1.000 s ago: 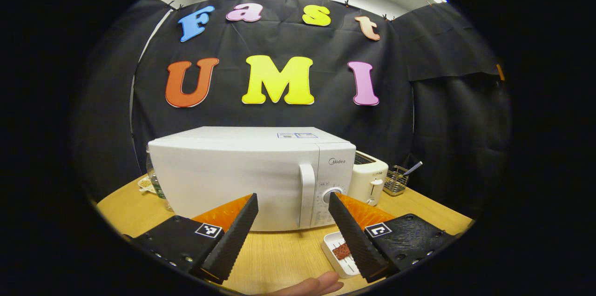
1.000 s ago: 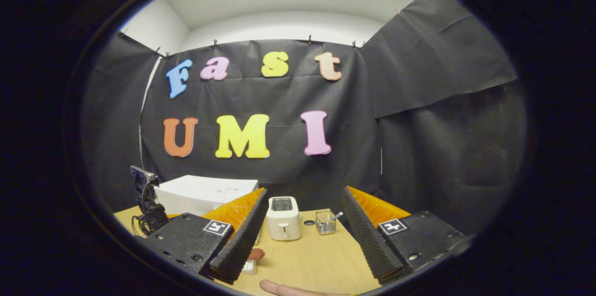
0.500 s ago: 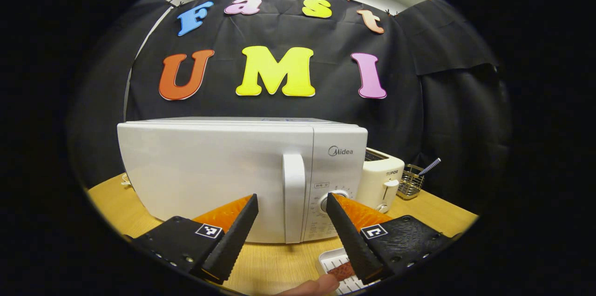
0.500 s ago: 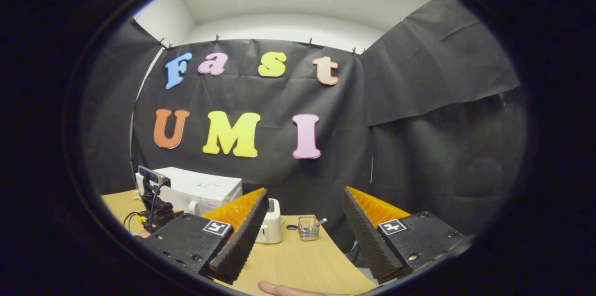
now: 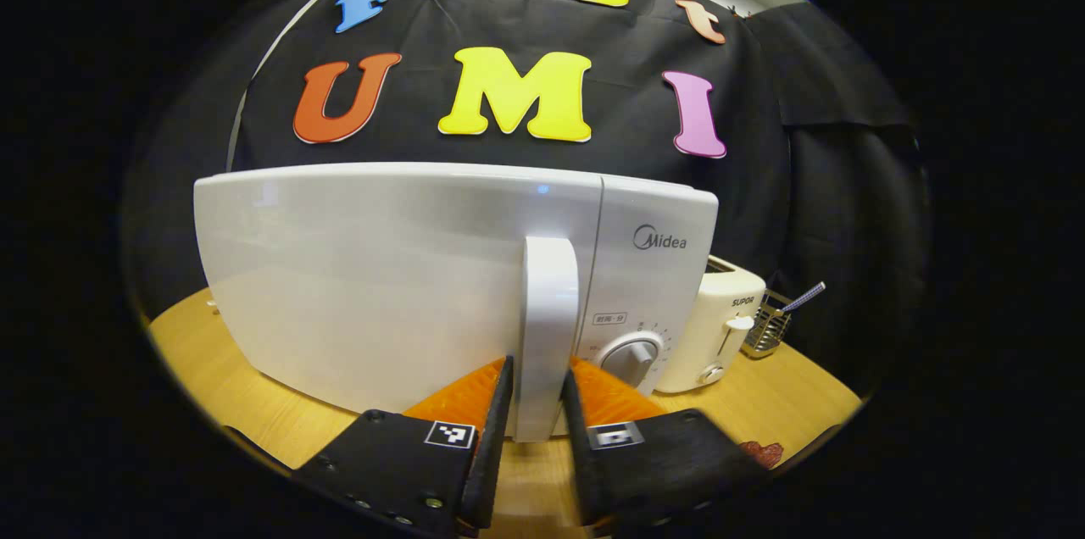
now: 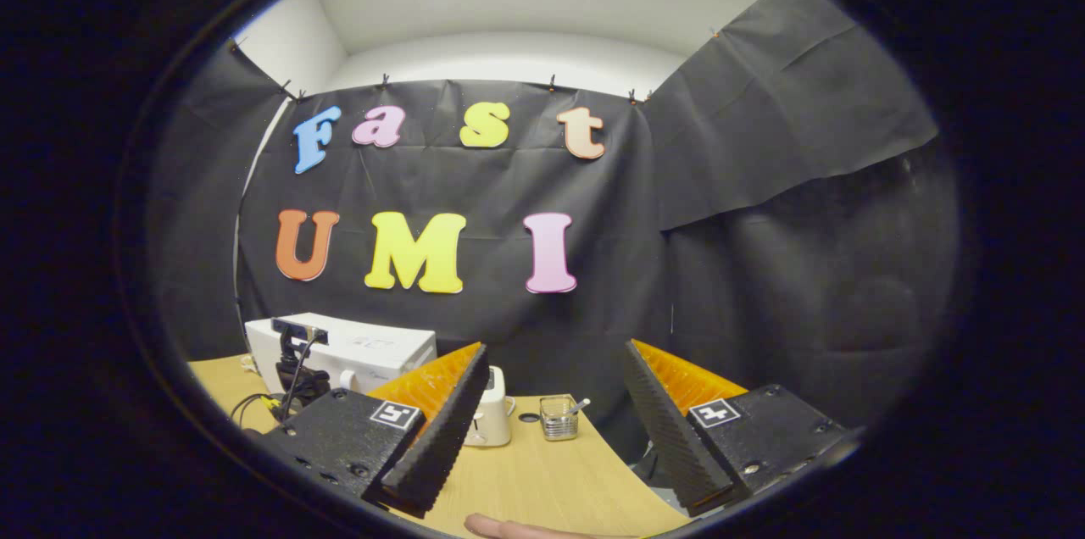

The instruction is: Open the microwave oven with the left hand, put the food in, and close the microwave oven.

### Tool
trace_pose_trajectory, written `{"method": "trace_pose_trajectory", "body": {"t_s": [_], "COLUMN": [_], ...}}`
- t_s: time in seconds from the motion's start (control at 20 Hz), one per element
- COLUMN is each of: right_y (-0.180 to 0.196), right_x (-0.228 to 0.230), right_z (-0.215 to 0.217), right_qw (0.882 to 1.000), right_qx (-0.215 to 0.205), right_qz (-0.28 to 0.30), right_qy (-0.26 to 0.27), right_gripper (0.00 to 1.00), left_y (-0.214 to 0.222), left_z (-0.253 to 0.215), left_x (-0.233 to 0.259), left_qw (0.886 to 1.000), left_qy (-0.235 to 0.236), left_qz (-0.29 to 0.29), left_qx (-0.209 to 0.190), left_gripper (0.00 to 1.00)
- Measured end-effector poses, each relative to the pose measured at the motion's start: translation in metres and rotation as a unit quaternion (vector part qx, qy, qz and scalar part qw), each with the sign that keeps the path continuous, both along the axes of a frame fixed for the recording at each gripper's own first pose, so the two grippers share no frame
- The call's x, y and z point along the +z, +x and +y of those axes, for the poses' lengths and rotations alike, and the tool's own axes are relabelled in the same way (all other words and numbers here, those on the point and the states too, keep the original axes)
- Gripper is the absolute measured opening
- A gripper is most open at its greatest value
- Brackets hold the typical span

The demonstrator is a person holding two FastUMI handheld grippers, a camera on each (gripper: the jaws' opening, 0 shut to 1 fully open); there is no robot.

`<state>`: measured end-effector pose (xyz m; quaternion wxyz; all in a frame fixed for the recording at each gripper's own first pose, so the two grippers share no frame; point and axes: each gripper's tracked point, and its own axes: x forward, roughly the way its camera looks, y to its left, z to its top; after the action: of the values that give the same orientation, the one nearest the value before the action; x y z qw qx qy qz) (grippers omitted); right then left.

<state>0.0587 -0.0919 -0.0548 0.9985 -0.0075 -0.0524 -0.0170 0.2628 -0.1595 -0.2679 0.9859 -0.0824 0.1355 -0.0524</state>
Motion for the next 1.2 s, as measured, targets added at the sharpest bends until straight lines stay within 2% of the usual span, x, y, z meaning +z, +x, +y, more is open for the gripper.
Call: {"method": "trace_pose_trajectory", "body": {"t_s": [0.05,0.15,0.25,0.35,0.4,0.45,0.6,0.8,1.2], "right_y": [-0.003,-0.009,-0.017,-0.021,-0.022,-0.024,-0.028,-0.030,-0.044], "right_x": [0.001,0.001,0.003,0.006,0.006,0.007,0.006,0.003,-0.006], "right_z": [0.000,-0.002,-0.003,-0.007,-0.008,-0.009,-0.009,-0.003,0.026], "right_qw": [1.000,1.000,1.000,1.000,1.000,1.000,1.000,1.000,1.000], "right_qx": [0.001,0.001,0.000,-0.005,-0.007,-0.008,-0.008,-0.006,0.014], "right_qz": [-0.001,-0.001,-0.004,-0.008,-0.008,-0.008,-0.007,0.002,0.022], "right_qy": [-0.001,-0.004,-0.006,-0.007,-0.008,-0.008,-0.009,0.003,0.013], "right_gripper": [1.00,1.00,1.00,1.00,1.00,1.00,1.00,1.00,1.00], "left_y": [0.003,0.003,0.003,0.000,0.003,0.000,-0.016,-0.049,-0.123], "left_z": [0.000,0.001,0.004,0.004,0.004,0.004,0.008,0.013,0.048], "left_x": [-0.007,-0.009,-0.007,-0.006,-0.007,-0.008,-0.005,-0.002,0.000], "left_qw": [1.000,0.999,0.999,0.999,0.999,0.999,0.999,0.999,1.000], "left_qy": [0.013,0.038,0.030,0.028,0.036,0.045,0.031,0.026,0.012], "left_qz": [-0.003,-0.006,-0.005,-0.001,-0.003,0.001,0.002,-0.022,-0.018], "left_qx": [0.007,0.012,0.013,0.015,0.020,0.020,0.027,0.008,-0.020], "left_gripper": [0.28,0.31,0.14,0.15,0.09,0.09,0.09,0.08,0.08]}}
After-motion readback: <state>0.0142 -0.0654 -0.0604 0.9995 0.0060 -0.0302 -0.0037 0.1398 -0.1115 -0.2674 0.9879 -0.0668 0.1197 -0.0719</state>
